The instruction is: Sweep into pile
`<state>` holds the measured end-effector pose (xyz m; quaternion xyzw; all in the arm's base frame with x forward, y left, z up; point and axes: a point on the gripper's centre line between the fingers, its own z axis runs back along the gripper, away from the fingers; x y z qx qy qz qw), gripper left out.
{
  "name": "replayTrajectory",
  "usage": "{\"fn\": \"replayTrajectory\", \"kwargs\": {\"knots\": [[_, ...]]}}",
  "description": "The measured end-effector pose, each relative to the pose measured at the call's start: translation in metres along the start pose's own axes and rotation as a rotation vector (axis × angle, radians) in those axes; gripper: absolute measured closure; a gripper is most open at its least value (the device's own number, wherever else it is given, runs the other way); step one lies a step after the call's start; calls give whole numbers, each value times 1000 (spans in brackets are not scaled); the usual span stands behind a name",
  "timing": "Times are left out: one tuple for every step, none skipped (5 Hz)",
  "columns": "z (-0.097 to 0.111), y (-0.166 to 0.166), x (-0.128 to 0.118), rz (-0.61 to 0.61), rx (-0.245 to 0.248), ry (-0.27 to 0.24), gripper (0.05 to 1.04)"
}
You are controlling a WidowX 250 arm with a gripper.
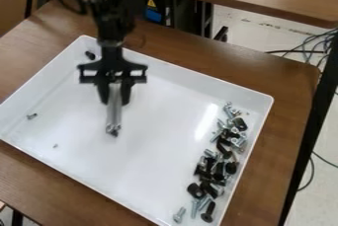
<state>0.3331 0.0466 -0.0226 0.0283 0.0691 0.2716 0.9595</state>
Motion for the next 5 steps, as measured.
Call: {"fn": "replayTrajectory", "kwargs": {"knots": [[-7,5,2,-5,-13,14,657],[-7,5,4,-5,-65,25,337],[-12,9,-1,7,-96,47,83],[23,13,-2,6,-45,-22,72],[42,-1,-11,-29,-31,-56,81]]}}
